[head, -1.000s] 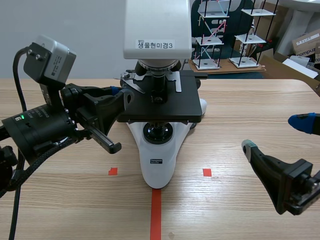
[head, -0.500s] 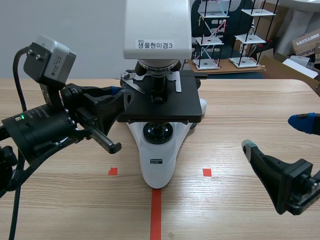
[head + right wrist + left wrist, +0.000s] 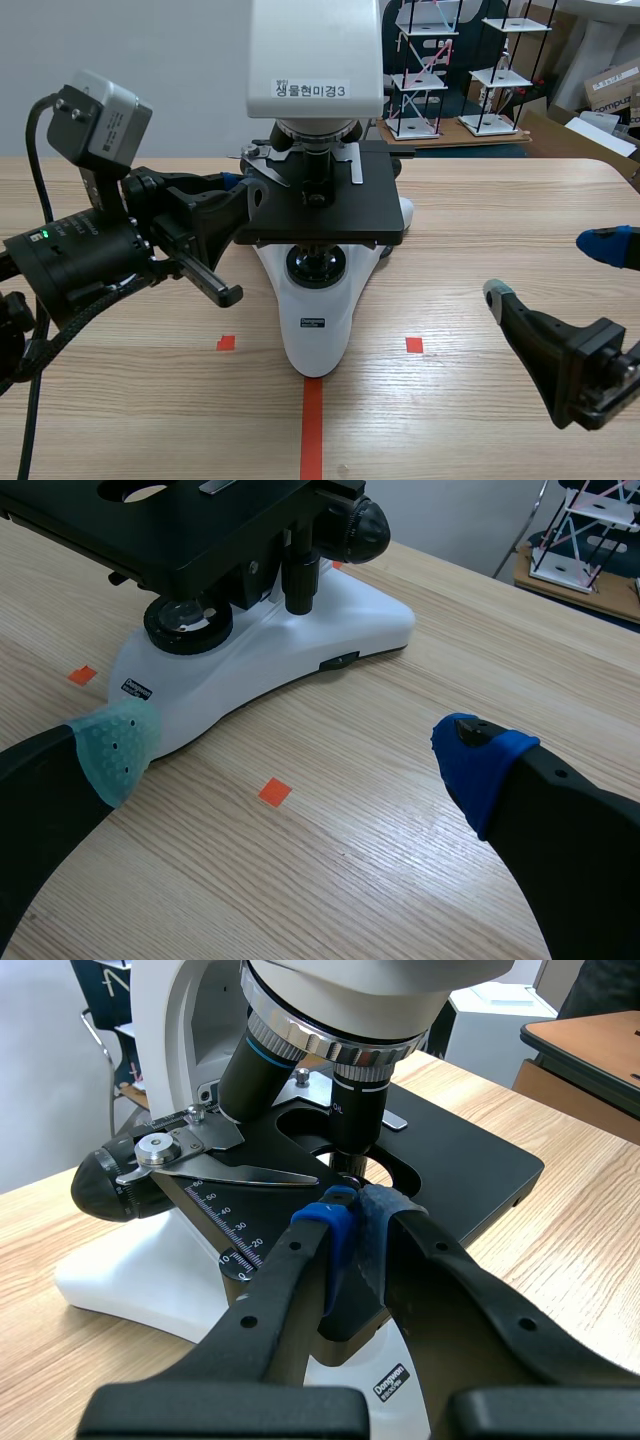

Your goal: Point at the objective lens

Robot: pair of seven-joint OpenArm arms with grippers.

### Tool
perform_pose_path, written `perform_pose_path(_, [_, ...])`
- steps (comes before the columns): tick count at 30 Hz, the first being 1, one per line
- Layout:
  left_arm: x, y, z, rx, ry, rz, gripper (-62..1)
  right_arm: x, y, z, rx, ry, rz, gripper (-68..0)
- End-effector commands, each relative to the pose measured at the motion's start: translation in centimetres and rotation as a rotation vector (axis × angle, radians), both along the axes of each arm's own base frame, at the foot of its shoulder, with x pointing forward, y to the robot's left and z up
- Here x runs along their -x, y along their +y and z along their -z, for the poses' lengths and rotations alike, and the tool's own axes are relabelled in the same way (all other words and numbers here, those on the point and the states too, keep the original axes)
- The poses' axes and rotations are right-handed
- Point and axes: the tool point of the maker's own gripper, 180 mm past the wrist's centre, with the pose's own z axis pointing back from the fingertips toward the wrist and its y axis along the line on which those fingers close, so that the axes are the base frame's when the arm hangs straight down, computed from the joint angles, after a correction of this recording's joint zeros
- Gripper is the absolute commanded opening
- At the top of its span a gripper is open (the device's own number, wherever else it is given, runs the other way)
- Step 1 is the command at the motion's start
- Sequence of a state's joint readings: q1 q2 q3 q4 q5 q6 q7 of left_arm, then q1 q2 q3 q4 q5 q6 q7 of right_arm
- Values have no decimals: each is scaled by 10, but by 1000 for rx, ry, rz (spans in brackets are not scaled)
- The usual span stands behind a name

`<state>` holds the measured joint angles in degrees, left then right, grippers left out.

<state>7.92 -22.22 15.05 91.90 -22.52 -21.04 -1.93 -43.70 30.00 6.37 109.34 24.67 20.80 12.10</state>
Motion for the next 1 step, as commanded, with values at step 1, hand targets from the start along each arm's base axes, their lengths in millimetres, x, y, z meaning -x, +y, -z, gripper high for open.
perform_pose_path(1, [0,-5,-12,32,-28,8,-588,-3,1,-10,-4,-30,-6,-84])
